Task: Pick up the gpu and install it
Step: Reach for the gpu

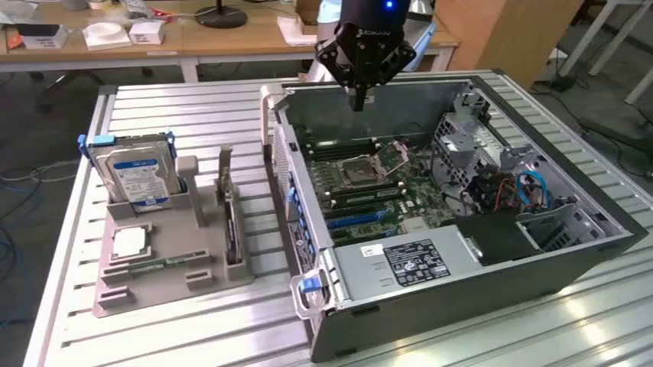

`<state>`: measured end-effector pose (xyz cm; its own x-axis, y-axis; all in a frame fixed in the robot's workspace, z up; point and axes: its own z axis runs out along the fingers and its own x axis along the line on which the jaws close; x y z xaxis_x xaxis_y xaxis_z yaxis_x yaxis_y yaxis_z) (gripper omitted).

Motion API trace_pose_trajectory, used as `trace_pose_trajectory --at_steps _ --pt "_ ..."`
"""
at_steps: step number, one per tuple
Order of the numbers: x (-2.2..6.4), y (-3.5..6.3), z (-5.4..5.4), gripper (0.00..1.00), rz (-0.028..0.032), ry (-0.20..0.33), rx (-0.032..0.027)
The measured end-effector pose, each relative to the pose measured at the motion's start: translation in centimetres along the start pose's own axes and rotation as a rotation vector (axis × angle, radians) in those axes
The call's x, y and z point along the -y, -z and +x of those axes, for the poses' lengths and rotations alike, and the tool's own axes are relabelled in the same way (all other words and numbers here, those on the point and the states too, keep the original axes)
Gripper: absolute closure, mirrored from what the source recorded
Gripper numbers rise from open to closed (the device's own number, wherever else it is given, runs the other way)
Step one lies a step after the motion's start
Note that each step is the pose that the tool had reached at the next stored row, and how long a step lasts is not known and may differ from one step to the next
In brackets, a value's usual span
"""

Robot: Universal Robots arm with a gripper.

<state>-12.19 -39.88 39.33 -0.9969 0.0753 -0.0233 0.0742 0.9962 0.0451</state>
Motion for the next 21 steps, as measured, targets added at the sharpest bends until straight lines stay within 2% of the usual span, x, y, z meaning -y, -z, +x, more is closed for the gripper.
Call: trace_pose_trajectory --at_steps 6,21 --pt "0.00 0.00 0.0 0.90 0.0000 0.000 0.0001" --pt "0.08 -0.06 1.1 0.90 0.0001 0.000 -0.0011"
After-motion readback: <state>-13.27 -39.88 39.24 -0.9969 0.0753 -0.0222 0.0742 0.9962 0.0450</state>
